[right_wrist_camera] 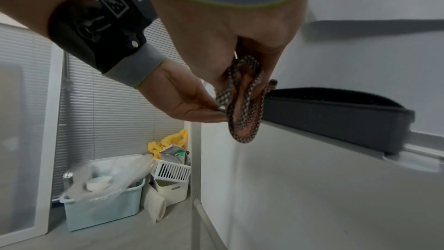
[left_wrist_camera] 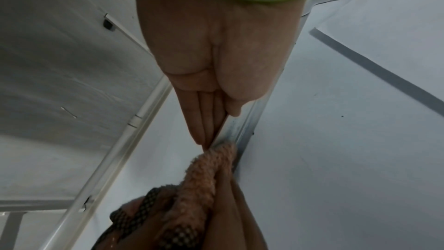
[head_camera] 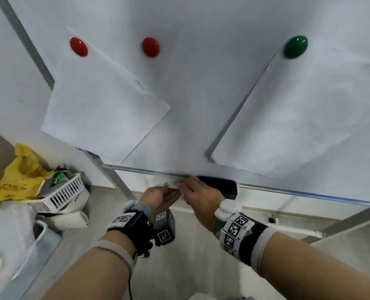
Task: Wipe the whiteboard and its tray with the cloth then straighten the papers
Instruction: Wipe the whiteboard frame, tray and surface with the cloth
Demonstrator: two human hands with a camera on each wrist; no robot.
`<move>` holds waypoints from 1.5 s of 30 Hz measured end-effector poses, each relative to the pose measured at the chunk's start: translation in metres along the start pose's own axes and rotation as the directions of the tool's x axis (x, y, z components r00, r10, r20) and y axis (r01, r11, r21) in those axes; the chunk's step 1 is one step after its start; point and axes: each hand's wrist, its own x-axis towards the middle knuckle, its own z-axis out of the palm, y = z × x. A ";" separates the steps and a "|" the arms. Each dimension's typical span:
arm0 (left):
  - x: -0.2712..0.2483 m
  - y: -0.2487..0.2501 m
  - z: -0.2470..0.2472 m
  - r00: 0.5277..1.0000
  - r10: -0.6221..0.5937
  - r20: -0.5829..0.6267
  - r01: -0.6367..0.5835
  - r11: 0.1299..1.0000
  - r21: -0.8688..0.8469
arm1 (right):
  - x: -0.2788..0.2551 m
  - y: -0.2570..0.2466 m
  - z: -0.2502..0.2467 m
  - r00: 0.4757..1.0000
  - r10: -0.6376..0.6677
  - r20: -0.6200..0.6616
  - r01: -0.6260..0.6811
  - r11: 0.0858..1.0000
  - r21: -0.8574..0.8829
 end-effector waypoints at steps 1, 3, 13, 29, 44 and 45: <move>0.001 0.000 -0.001 1.000 0.003 0.006 -0.003 1.000 -0.008 | 0.000 0.000 0.002 0.999 0.036 0.021 -0.035 0.999 -0.028; 0.005 0.001 -0.003 1.000 0.003 0.023 -0.003 1.000 -0.014 | 0.001 0.000 0.008 0.992 0.099 0.073 -0.096 0.994 -0.043; 0.013 0.019 -0.033 0.994 0.022 0.109 -0.024 1.000 0.012 | 0.015 -0.020 0.006 0.950 0.303 0.075 -0.304 0.953 0.002; 0.029 0.035 -0.056 0.917 -0.112 0.383 0.084 0.993 0.087 | 0.033 -0.075 0.022 0.898 0.434 -0.066 -0.423 0.896 0.135; 0.022 0.036 -0.050 0.954 -0.049 0.296 0.007 0.990 0.139 | 0.053 -0.083 0.038 0.927 0.352 -0.125 -0.316 0.918 0.239; 0.022 0.036 -0.051 0.953 -0.038 0.301 -0.006 0.990 0.144 | 0.055 -0.085 0.037 0.937 0.330 -0.113 -0.295 0.922 0.249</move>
